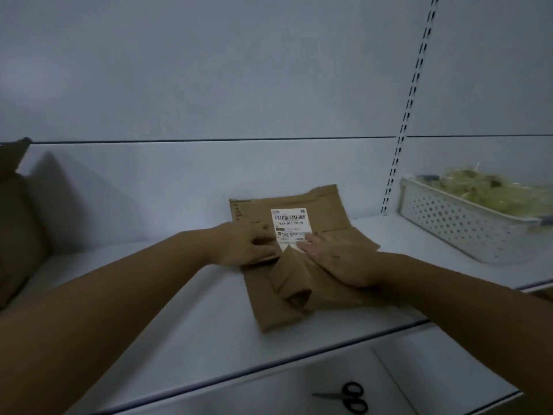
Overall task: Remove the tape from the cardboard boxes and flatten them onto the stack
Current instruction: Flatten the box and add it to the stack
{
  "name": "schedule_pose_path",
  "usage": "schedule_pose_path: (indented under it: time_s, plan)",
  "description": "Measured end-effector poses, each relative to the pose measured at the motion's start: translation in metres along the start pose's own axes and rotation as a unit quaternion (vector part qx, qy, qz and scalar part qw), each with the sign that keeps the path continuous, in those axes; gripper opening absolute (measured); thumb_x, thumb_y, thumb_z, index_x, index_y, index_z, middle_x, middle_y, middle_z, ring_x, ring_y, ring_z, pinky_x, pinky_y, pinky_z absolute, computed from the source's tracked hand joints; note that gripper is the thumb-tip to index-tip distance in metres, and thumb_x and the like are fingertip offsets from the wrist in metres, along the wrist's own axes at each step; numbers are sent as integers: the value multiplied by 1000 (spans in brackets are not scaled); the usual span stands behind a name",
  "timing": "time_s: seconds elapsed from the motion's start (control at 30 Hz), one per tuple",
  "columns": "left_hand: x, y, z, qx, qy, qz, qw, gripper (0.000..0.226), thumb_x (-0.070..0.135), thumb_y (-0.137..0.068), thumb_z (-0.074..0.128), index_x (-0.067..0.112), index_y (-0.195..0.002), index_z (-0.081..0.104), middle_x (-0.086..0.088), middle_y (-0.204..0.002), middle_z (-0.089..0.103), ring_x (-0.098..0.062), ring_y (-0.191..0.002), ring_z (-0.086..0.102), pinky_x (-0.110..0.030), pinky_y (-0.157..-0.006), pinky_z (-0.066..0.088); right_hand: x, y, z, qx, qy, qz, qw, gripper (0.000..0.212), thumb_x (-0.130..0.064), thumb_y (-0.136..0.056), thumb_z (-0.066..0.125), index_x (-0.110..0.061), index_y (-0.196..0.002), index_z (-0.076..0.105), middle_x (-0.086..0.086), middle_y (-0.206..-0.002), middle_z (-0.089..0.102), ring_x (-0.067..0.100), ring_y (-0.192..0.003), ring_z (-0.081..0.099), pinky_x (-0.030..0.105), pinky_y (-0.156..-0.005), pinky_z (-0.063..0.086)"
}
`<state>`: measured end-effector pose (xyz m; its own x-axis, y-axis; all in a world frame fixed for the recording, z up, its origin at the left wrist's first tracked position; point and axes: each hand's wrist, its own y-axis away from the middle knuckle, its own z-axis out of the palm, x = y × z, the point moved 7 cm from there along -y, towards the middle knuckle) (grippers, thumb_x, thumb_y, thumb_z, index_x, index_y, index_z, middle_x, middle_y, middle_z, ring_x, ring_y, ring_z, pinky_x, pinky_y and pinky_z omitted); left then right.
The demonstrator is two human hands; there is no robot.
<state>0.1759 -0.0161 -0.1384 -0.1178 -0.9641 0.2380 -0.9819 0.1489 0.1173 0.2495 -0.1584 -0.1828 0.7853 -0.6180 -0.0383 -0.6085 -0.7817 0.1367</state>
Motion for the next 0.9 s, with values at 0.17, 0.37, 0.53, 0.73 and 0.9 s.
schedule_pose_path:
  time_s: [0.17, 0.37, 0.53, 0.73, 0.9]
  plan:
    - [0, -2, 2, -3, 36, -16, 999, 45, 58, -88, 47, 33, -125, 55, 10, -130, 56, -12, -114, 53, -34, -102, 42, -2, 28, -2, -43, -72, -20, 996, 66, -68, -85, 8, -44, -146, 14, -14, -158, 5, 11, -146, 3, 41, -119, 3]
    - [28, -12, 2, 130, 140, -18, 981, 47, 50, -91, 48, 9, -87, 70, -11, -92, 70, -21, -78, 61, -33, -73, 47, -7, 14, -13, 36, -120, -53, 991, 47, -48, -98, 20, -42, -145, 23, -13, -154, 24, 7, -140, 21, 21, -103, 9]
    - [22, -5, -7, 134, 209, -50, 967, 48, 43, -88, 58, 6, -58, 64, -11, -70, 62, -15, -60, 52, -23, -56, 37, -1, 20, -4, 68, -154, -26, 985, 48, -53, -96, 21, -44, -143, 28, -15, -156, 20, 6, -143, 15, 23, -109, 5]
    - [1, -9, 4, 60, 339, -94, 934, 55, 51, -89, 44, 19, -58, 77, 3, -105, 71, -19, -106, 58, -35, -103, 41, -1, 17, -4, 75, -144, -23, 987, 44, -48, -98, 25, -41, -141, 32, -15, -155, 23, 4, -142, 18, 21, -107, 8]
    - [10, -10, 1, 123, 231, -53, 964, 63, 49, -96, 36, 13, -58, 72, 1, -80, 73, -14, -75, 63, -27, -74, 48, 2, 16, -2, 92, -162, -25, 982, 45, -52, -96, 27, -43, -139, 36, -17, -153, 26, 1, -141, 19, 27, -115, 12]
